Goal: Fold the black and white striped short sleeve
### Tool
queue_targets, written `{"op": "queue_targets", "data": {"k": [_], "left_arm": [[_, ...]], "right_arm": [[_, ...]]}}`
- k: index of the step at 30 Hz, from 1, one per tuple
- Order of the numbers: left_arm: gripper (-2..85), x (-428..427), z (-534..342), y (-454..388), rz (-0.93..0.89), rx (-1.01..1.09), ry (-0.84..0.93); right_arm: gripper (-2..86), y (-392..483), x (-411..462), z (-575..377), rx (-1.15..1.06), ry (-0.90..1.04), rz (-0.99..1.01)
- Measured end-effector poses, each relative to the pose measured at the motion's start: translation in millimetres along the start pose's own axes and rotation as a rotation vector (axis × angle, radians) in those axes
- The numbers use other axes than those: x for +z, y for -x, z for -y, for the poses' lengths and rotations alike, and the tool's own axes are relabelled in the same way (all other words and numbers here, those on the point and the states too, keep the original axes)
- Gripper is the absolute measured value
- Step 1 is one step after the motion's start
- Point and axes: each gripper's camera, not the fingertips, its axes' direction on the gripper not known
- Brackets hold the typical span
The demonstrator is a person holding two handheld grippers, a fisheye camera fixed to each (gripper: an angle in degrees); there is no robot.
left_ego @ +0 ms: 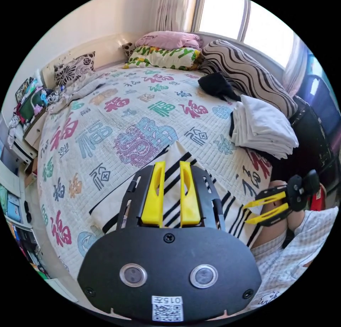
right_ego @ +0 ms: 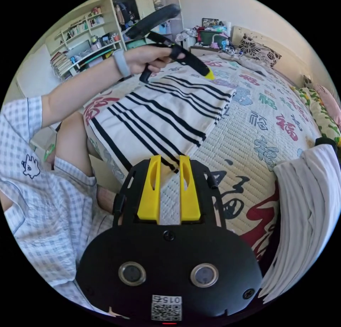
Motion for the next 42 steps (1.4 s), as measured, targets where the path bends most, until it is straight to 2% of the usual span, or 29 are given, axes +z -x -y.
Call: {"op": "queue_targets", "data": {"k": [3, 8, 11, 14, 18, 20, 25, 28, 32, 35, 39, 42], "left_arm": [[5.0, 31.0, 22.4, -0.9, 0.074, 0.035, 0.070], [4.7, 60.5, 41.7, 23.6, 0.074, 0.034, 0.156], [3.8, 60.4, 44.7, 41.2, 0.063, 0.026, 0.160], [3.5, 36.2, 39.2, 68.6, 0.013, -0.026, 0.087], [5.3, -46.0, -9.3, 143.3, -0.145, -0.177, -0.160], [6.7, -75.7, -46.6, 184.1, -0.208, -0.269, -0.232], [10.8, -95.3, -145.8, 273.7, -0.234, -0.473, -0.219], [14.0, -76.2, -180.7, 314.1, -0.369, -0.578, -0.220], [15.5, -43.9, -191.5, 351.2, -0.472, -0.639, -0.203], [14.6, -30.3, -194.8, 376.5, -0.547, -0.674, -0.235], [12.7, -18.1, -192.8, 400.3, -0.619, -0.649, -0.255], [12.1, -10.0, -187.5, 409.1, -0.702, -0.608, -0.256]], "right_arm": [[7.1, -1.7, -2.5, -13.4, -0.048, -0.015, -0.016], [3.8, -17.5, -8.8, -21.0, -0.025, 0.008, -0.002], [3.8, -25.1, -13.0, -24.5, -0.020, -0.005, 0.009], [6.2, -47.7, -23.4, -26.0, 0.048, -0.047, 0.096], [8.4, -78.7, -55.8, -26.2, 0.081, -0.267, 0.154], [8.5, -94.9, -63.3, -17.4, 0.110, -0.296, 0.186], [9.6, -139.3, -59.5, 27.6, 0.233, -0.299, 0.190], [12.1, -169.3, -40.9, 67.1, 0.293, -0.240, 0.147], [13.1, -222.6, -4.9, 112.6, 0.415, -0.155, 0.272], [12.4, -253.3, 14.3, 131.1, 0.478, -0.109, 0.289], [9.9, -295.4, 37.2, 143.3, 0.535, -0.129, 0.552], [9.1, -307.7, 52.9, 158.5, 0.503, -0.123, 0.654]]}}
